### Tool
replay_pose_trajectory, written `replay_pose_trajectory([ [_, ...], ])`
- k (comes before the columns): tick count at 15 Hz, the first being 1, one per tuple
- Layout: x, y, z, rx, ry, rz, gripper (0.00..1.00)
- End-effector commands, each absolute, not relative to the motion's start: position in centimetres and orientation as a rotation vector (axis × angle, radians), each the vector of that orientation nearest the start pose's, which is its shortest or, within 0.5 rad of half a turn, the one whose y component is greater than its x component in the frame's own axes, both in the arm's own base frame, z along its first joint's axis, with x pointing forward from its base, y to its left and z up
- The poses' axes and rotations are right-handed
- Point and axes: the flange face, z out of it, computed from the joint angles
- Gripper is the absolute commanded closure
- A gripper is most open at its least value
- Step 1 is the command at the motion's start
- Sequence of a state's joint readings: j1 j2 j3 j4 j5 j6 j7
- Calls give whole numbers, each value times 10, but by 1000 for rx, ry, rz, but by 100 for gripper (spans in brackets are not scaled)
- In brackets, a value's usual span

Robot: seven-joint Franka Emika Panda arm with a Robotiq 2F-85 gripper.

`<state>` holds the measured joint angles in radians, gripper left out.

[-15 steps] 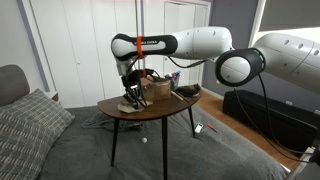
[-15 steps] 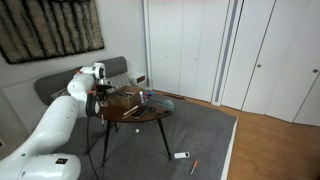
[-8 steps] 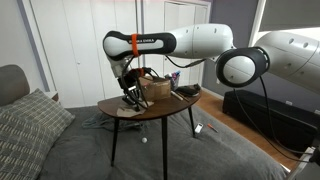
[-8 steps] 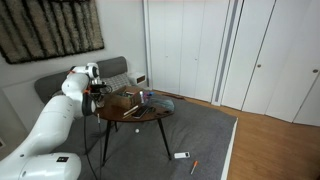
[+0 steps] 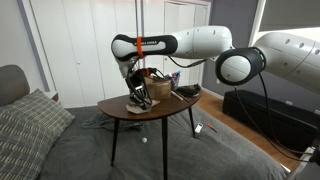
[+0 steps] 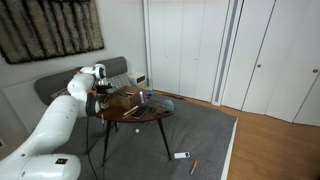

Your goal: Use the paper towel to wipe the table

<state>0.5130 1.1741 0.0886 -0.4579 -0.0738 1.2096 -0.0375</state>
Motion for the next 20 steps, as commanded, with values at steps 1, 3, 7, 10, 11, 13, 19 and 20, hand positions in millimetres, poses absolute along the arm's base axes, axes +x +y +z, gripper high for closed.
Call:
replay_pose_trajectory([
  [1, 639, 362, 291, -3017, -894, 833, 100],
  [3, 637, 351, 288, -3000, -890, 930, 100],
  [7, 635, 331, 276, -3006, -880, 1074, 100],
  [10, 641, 324, 273, -3069, -874, 1052, 100],
  [11, 640, 323, 273, -3063, -879, 1065, 100],
  [13, 639, 333, 278, -3009, -1000, 1018, 100],
  [19, 627, 371, 292, -2789, -1418, 918, 100],
  [20, 625, 381, 295, -2759, -1473, 872, 100],
])
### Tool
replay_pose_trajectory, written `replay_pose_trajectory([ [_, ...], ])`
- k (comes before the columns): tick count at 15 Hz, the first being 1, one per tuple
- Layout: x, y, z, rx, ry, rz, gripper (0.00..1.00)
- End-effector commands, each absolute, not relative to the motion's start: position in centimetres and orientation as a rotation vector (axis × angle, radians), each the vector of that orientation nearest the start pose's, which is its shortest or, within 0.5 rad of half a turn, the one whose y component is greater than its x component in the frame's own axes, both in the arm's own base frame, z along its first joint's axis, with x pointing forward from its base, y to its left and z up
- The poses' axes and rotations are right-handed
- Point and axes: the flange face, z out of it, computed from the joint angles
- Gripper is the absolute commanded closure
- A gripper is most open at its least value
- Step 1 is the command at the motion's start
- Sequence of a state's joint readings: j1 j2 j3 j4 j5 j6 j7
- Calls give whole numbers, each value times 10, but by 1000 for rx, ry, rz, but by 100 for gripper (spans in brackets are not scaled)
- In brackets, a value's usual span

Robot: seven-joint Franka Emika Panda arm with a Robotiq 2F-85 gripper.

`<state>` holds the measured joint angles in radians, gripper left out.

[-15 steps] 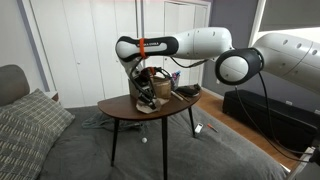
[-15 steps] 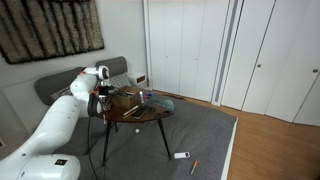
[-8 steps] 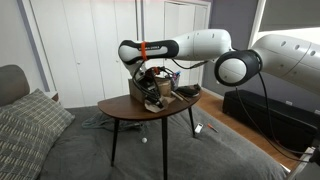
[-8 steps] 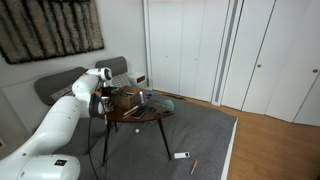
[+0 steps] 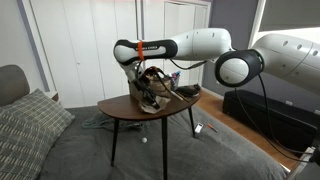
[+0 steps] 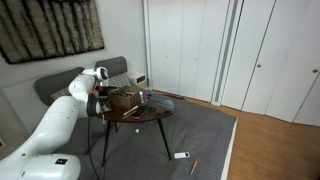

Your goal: Use the paper towel to wipe the table

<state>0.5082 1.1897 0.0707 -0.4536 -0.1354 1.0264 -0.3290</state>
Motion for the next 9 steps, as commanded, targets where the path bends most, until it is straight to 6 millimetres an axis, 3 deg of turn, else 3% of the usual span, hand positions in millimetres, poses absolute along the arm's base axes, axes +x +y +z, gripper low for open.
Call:
replay_pose_trajectory([
  [1, 623, 389, 296, -2743, -1509, 837, 100],
  [7, 618, 435, 303, -2745, -1480, 577, 100],
  [9, 620, 446, 303, -2778, -1392, 495, 100],
])
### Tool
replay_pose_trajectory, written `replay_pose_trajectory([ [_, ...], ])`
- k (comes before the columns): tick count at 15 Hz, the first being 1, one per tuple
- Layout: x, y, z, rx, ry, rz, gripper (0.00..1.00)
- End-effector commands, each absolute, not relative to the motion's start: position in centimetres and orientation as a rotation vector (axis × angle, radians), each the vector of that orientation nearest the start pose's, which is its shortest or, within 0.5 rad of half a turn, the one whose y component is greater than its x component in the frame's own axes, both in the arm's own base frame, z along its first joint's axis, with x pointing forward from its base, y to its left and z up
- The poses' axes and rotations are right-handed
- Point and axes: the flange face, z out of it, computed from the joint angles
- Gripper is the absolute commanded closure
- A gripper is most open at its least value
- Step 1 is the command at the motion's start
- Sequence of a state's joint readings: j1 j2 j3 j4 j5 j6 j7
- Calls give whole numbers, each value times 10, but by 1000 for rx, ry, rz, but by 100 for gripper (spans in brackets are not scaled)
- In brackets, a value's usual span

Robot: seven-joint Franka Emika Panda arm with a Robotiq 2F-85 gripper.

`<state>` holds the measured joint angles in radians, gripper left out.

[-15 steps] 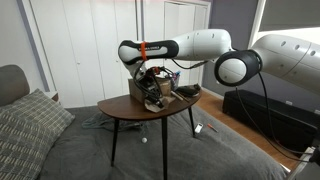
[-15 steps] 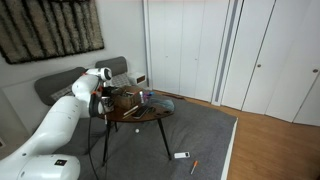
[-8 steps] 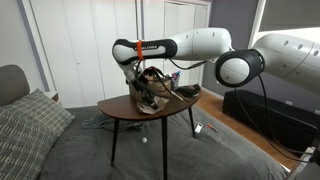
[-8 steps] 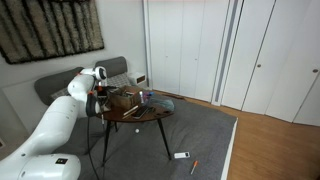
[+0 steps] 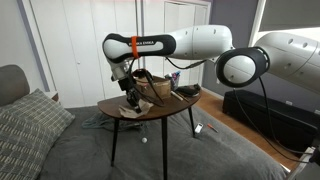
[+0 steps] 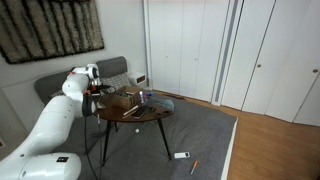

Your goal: Use the paper towel to wipe the table

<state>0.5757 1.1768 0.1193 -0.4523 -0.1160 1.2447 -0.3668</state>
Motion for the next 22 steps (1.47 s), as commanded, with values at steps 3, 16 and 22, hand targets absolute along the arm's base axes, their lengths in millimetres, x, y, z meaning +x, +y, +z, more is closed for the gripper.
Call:
replay_pose_trajectory([
  [3, 629, 455, 307, -2856, -1171, 353, 100],
  [16, 681, 424, 315, -3175, -215, -38, 100],
  [22, 679, 421, 337, -3186, 15, -51, 54],
])
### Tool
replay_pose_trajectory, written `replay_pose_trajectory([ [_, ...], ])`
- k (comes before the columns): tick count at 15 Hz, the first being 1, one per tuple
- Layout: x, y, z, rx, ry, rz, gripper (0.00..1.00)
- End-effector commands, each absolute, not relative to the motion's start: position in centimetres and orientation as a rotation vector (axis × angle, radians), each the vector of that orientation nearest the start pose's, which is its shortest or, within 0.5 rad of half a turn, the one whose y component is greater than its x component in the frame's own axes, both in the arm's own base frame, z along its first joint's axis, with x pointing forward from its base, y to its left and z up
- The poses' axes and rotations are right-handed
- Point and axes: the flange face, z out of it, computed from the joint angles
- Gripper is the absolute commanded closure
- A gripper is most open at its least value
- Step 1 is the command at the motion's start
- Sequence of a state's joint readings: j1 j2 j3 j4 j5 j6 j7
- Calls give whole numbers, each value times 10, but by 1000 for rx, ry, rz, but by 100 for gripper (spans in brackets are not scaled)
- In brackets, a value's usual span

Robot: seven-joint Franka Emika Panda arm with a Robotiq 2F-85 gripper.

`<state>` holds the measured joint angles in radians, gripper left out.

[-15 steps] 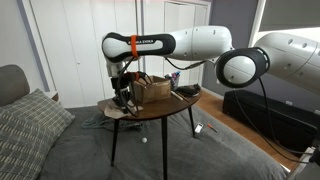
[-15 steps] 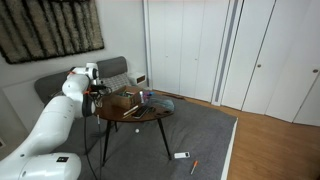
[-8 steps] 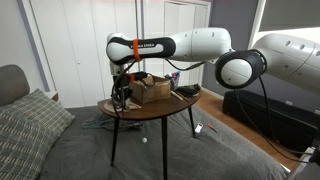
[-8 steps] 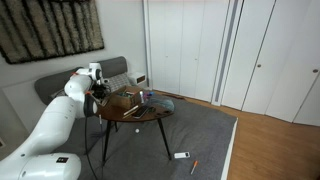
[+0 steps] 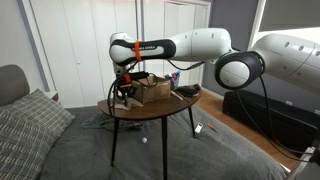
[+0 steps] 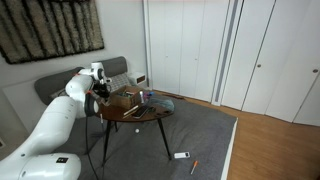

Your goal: Use the paper towel to wipe the table

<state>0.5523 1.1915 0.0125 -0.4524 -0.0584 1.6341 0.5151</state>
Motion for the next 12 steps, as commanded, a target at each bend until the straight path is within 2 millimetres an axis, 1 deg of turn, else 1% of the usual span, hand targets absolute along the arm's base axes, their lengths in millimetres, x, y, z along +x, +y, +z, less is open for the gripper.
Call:
replay_pose_trajectory([
  [1, 679, 421, 343, -3183, 36, -62, 47],
  [5, 677, 421, 376, -3163, 80, -113, 20],
  [6, 676, 421, 386, -3156, 77, -122, 12],
  [8, 671, 423, 406, -3138, 55, -135, 1],
  [12, 659, 427, 445, -3119, 44, -157, 0],
])
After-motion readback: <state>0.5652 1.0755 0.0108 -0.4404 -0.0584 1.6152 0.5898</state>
